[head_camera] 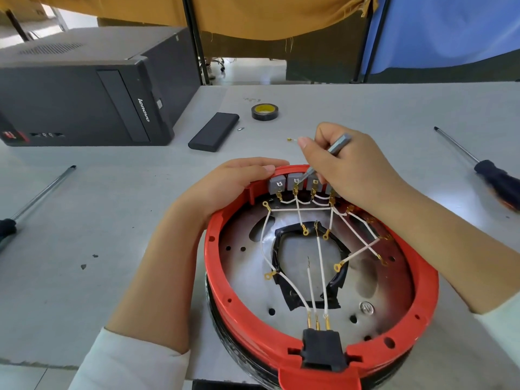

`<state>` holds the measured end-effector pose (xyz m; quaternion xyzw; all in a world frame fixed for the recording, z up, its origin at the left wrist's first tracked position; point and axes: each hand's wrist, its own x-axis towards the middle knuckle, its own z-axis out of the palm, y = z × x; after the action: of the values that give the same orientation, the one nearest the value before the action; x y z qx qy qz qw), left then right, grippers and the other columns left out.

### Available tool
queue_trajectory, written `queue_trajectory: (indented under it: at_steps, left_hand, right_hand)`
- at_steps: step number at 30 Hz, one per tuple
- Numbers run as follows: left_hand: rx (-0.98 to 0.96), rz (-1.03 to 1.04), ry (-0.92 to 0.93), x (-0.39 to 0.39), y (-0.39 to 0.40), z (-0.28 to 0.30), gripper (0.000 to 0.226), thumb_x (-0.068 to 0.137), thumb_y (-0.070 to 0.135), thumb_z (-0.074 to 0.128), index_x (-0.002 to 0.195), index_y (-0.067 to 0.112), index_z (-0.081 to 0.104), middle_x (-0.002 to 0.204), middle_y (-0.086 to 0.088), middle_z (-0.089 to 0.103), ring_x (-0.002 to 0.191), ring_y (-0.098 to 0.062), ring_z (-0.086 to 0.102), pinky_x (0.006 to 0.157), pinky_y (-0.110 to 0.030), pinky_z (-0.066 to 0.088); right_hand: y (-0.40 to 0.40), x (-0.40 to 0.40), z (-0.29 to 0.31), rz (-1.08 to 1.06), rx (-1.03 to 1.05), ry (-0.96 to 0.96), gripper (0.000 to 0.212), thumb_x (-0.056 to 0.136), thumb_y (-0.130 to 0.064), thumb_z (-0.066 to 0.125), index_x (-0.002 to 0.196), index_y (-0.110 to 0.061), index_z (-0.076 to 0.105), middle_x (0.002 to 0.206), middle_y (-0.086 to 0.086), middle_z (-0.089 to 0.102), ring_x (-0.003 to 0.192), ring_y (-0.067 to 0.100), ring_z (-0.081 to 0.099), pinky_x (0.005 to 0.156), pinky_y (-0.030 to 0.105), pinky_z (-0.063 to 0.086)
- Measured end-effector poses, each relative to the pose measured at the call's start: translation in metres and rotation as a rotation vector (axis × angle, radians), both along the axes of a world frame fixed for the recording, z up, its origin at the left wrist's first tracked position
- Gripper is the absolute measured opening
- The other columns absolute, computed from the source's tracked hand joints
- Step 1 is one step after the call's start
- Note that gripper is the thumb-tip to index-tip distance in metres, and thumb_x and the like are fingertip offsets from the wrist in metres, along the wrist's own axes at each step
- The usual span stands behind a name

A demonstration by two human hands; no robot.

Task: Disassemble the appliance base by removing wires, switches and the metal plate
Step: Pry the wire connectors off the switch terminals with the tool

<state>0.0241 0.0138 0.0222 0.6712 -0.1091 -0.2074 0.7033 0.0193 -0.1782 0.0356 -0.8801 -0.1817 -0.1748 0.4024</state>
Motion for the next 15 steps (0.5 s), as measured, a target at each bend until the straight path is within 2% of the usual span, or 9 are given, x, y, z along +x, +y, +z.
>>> queue_trajectory:
  at_steps: [6,9,11,15]
  left_hand:
    - [0.028,-0.003,-0.032,0.001,-0.001,0.001,0.028,0.096,0.009,0.045,0.115,0.012,0.065,0.105,-0.005,0.072,0.094,-0.013,0.069,0.07,-0.014,0.051]
    - [0.055,-0.006,-0.044,0.001,-0.001,0.001,0.028,0.096,0.009,0.045,0.115,0.013,0.065,0.105,-0.004,0.072,0.095,-0.012,0.069,0.071,-0.013,0.051]
    - [0.088,-0.004,-0.064,0.001,-0.001,0.002,0.028,0.096,0.009,0.045,0.116,0.013,0.065,0.106,-0.002,0.072,0.095,-0.01,0.069,0.071,-0.012,0.05]
    - [0.102,0.0,-0.075,0.0,-0.001,0.003,0.03,0.096,0.008,0.044,0.119,0.011,0.063,0.108,-0.002,0.071,0.093,-0.007,0.068,0.069,-0.009,0.049]
  right_hand:
    - [0.004,0.003,0.003,-0.027,-0.057,0.042,0.037,0.095,-0.035,0.05,0.065,-0.015,0.039,0.061,0.014,0.052,0.052,0.013,0.046,0.055,0.029,0.042]
    - [0.005,0.011,0.007,-0.026,-0.022,0.137,0.037,0.094,-0.029,0.051,0.062,-0.015,0.037,0.053,0.006,0.049,0.042,0.005,0.047,0.048,0.02,0.04]
    - [0.006,0.015,0.009,-0.022,0.003,0.184,0.038,0.093,-0.026,0.051,0.06,-0.015,0.036,0.047,0.003,0.046,0.036,0.004,0.044,0.044,0.015,0.037]
    - [0.008,0.016,0.009,-0.036,0.02,0.182,0.04,0.093,-0.024,0.049,0.057,-0.015,0.034,0.046,0.002,0.043,0.034,0.005,0.041,0.043,0.015,0.036]
